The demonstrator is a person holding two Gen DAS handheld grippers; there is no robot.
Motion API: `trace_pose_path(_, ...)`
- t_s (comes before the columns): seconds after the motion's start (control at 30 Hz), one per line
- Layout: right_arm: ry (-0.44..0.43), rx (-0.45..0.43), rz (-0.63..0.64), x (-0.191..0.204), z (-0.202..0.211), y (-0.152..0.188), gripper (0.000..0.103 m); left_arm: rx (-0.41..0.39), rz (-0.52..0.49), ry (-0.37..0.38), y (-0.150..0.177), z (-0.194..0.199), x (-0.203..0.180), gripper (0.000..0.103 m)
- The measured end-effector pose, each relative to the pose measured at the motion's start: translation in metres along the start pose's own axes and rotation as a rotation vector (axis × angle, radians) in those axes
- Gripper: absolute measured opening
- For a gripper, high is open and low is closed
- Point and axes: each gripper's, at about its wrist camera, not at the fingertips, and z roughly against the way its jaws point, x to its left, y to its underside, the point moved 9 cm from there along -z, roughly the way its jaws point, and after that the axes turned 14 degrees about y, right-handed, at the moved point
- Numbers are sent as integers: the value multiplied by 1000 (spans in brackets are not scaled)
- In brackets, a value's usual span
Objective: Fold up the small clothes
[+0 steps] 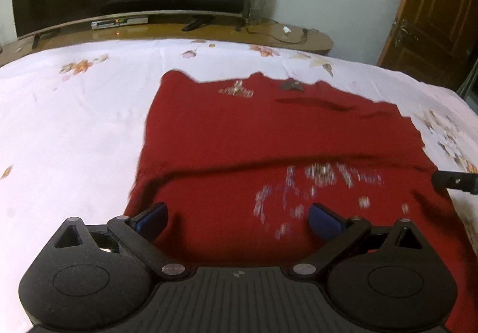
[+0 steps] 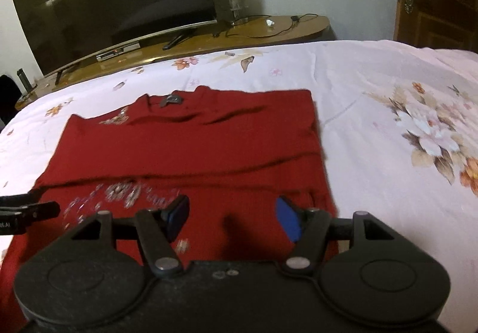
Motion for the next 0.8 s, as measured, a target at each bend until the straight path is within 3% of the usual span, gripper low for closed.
trace_pose_path(0.4, 34, 81, -52, -37, 72, 86, 63, 71, 65, -14, 94, 97, 20, 99)
trace_pose_path(0.7, 94, 182, -111, -69, 116, 171, 63, 131, 207, 121, 163, 128, 1, 99)
trace_pose_path(0.77, 90, 204, -132, -71, 122, 185, 62, 124, 224, 148, 169, 130, -6, 92)
trace_pose_path(0.8, 82, 216, -147, -71, 124, 192, 61, 127, 227, 165, 171, 131, -10, 75)
